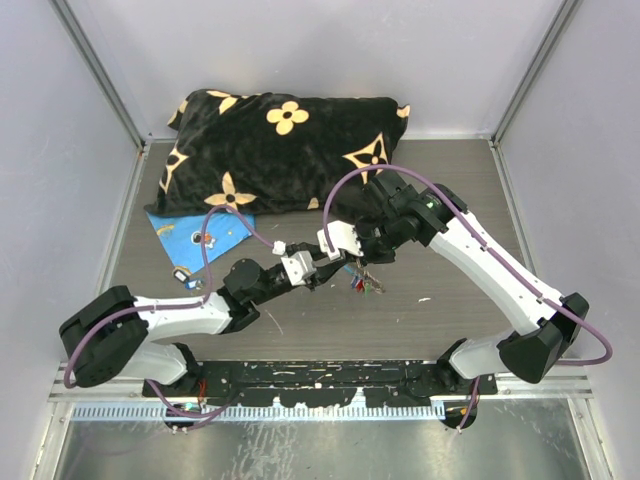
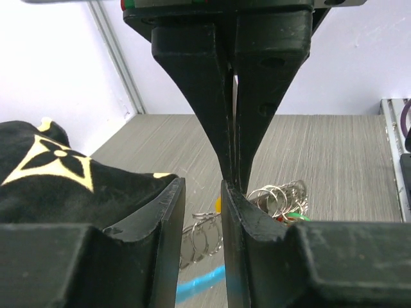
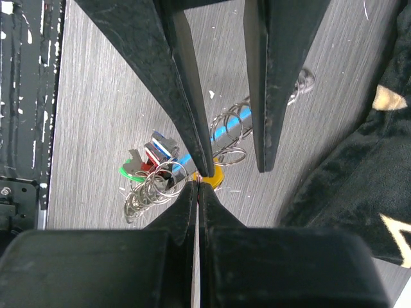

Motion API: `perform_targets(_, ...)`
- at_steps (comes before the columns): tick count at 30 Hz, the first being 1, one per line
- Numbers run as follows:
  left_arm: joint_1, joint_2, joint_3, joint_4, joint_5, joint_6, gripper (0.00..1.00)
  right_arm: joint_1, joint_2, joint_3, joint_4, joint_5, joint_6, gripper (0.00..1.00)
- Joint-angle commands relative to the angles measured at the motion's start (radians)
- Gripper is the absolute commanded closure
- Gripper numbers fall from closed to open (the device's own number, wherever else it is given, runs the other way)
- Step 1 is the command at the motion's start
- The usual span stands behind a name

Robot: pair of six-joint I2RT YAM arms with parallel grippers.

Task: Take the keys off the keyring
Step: Remove the key from the keyring.

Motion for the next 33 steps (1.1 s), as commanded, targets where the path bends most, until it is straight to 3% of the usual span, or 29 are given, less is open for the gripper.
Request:
perform_targets(1, 0.007, 0.013, -0.001, 0.187, 0.028, -0.048, 0.7, 0.005, -0.007, 0.05, 0.01, -0.053, -0.016, 0.99)
perform_targets(9, 0.007, -0.039, -0.039, 0.147, 0.065, -0.07, 0.7, 0.002, -0.011, 0.049, 0.012, -0.05, -0.013, 0.99)
perform_targets(15, 0.007, -0.12, -0.032, -0.001, 0.089, -0.058, 0.71, 0.001, -0.009, 0.049, 0.014, -0.067, -0.009, 0.99)
perform_targets(33, 0.006, -0.022, 0.009, 0.016, 0.114, -0.08, 0.73, -0.002, -0.006, 0.057, 0.007, -0.12, -0.013, 0.99)
